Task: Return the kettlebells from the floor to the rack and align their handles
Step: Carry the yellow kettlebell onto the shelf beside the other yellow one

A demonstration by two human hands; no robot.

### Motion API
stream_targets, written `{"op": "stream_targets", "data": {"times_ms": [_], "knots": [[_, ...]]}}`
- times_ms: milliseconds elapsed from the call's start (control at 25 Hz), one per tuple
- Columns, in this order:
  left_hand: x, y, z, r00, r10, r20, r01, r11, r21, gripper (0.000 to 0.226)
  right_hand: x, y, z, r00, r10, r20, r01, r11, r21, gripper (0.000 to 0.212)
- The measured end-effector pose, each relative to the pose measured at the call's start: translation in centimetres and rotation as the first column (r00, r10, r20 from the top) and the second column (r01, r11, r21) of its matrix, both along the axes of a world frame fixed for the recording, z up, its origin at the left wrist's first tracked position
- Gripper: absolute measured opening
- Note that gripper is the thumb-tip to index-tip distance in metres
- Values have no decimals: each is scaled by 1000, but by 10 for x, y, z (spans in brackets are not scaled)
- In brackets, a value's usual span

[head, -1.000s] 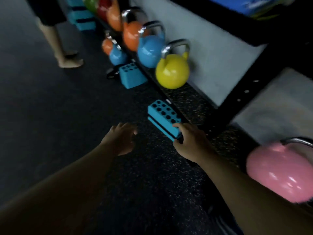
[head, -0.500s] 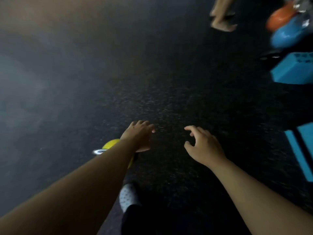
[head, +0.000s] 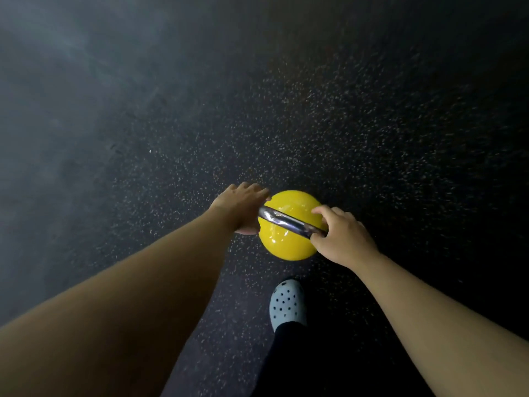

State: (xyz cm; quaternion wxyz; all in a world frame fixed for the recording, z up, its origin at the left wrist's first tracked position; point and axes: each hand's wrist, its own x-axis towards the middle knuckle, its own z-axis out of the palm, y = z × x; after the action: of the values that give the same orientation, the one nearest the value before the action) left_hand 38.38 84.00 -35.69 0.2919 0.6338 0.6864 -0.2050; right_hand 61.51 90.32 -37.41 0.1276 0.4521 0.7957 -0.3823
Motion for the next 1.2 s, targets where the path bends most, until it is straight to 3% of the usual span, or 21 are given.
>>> {"op": "stream_targets", "data": {"times_ms": [120, 200, 240, 400, 560, 720, 920, 1080, 1200], "knots": [[16, 7, -44, 995, -64, 72, 67, 997, -38, 47, -10, -14, -39, 997, 44, 55, -41, 997, -63, 35], [23, 19, -59, 994, -58, 88, 66, 993, -98, 26, -12, -15, -57, 1000, -26, 13, 27, 995, -100, 20], [25, 22, -63, 994, -61, 87, 71, 990, -120, 23, -14, -14, -61, 998, -60, -7, 58, 990, -129, 22], [34, 25, -63, 984, -82, 158, 98, 991, -96, 13, -7, -7, -59, 999, -49, -2, 47, 977, -209, 32], [82, 42, -39, 965, -133, 225, 161, 981, -112, 10, 40, -4, -32, 973, -227, 47, 232, 952, -202, 26], [172, 85, 1, 905, -310, 290, 348, 933, -87, 11, 132, 4, 13, 905, -418, 80, 426, 890, -161, 23], [340, 121, 59, 723, -641, 259, 657, 754, 31, 18, 287, -9, 74, 766, -632, 114, 642, 760, -104, 27], [496, 149, 114, 567, -797, 207, 794, 596, 122, 32, 423, -18, 127, 632, -771, 81, 770, 636, 48, 26], [610, 165, 158, 431, -882, 192, 874, 461, 155, 30, 521, -28, 162, 513, -857, 47, 847, 514, 133, 21]]}}
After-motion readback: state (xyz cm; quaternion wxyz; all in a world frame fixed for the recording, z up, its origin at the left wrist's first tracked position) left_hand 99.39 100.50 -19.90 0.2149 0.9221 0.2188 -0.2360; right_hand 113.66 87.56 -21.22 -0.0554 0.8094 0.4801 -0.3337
